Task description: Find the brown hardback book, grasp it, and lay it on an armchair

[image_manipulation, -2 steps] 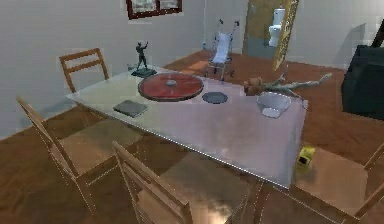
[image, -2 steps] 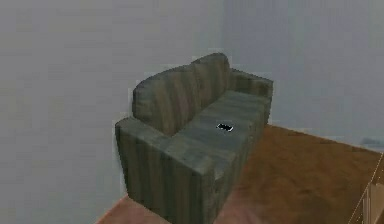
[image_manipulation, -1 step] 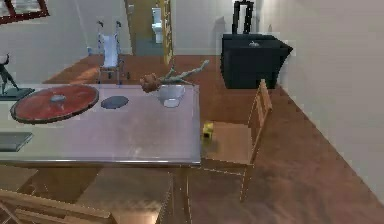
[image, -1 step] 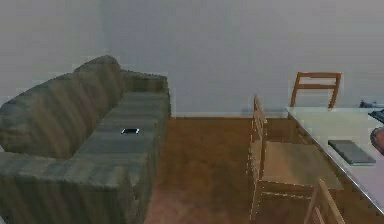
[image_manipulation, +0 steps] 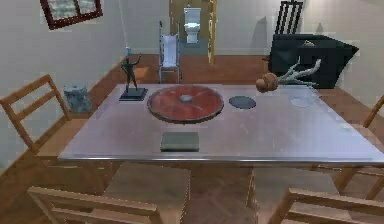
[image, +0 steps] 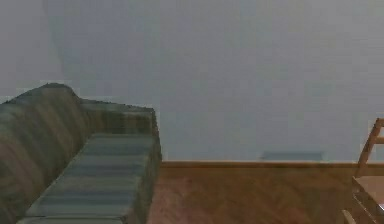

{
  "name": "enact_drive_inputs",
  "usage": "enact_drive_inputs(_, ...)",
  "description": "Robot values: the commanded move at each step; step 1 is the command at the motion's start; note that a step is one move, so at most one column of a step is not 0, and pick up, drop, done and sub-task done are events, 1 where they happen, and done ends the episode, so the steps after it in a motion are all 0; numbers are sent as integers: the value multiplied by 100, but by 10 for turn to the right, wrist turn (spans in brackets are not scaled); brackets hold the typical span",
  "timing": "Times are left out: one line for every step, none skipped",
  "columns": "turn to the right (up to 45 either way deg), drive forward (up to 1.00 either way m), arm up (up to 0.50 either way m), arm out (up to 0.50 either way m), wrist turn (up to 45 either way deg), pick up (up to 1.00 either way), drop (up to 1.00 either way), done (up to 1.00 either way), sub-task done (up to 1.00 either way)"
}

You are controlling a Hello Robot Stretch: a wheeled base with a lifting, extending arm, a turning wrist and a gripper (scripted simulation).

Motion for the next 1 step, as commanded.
enact_drive_inputs(0,65,0,0,0,0,0,0,0)
